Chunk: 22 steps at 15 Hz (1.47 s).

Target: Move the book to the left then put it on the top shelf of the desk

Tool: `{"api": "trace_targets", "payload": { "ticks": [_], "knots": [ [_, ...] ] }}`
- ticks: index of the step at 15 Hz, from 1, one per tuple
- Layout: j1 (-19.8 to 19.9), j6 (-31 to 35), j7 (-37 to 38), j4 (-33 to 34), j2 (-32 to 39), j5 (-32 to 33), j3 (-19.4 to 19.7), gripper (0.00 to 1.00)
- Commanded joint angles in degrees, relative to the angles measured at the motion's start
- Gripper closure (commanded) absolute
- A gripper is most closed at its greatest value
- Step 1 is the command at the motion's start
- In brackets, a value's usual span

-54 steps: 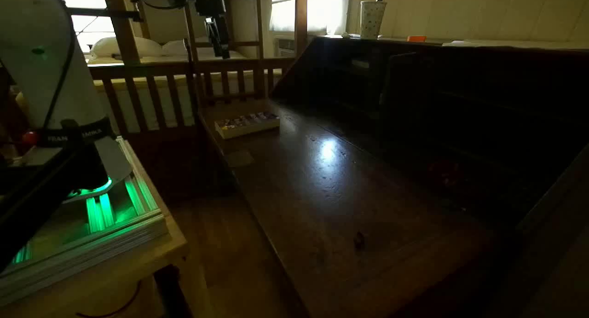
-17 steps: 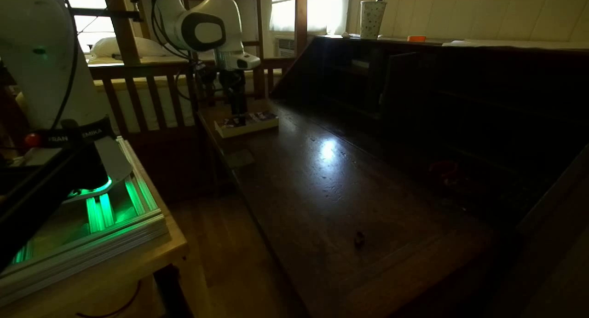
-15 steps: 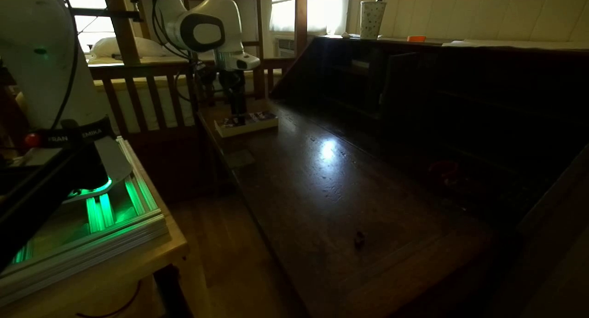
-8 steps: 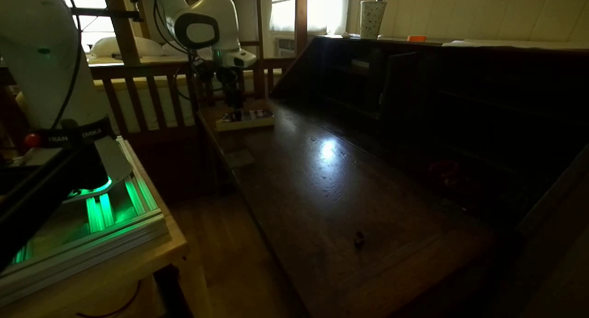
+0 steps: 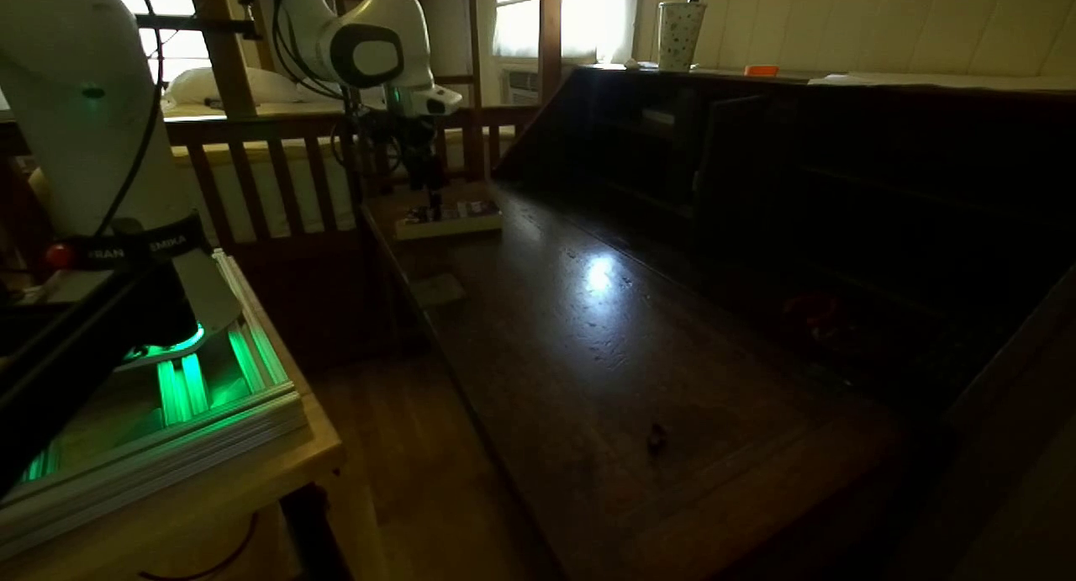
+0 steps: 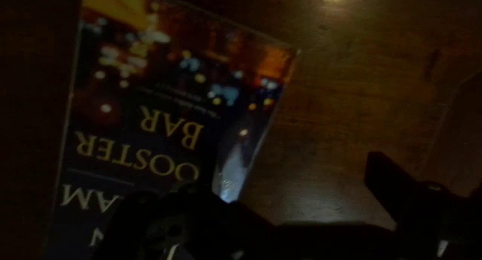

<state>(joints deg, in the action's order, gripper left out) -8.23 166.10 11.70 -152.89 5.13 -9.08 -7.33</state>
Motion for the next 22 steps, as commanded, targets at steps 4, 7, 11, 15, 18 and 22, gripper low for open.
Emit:
{"api": "trace_targets", "payload": {
  "ticks": [4,7,11,15,18,22],
  "knots": [
    [0.4,-9.4,14.7,2.9,-9.8,29.8,11.4,0.00],
    [2.9,-12.3,11.0,3.7,-10.6,31.1,7.1,0.00],
    [3.0,-13.9,7.4,3.1,-9.8,29.0,3.7,0.00],
    [3.2,-11.4,6.0,1.9,-8.1,26.4,3.5,0.00],
    [3.5,-9.2,4.0,1.5,-5.7,24.0,4.0,0.00],
    [3.6,-8.5,4.7,1.7,-4.8,24.8,4.2,0.00]
  ]
}}
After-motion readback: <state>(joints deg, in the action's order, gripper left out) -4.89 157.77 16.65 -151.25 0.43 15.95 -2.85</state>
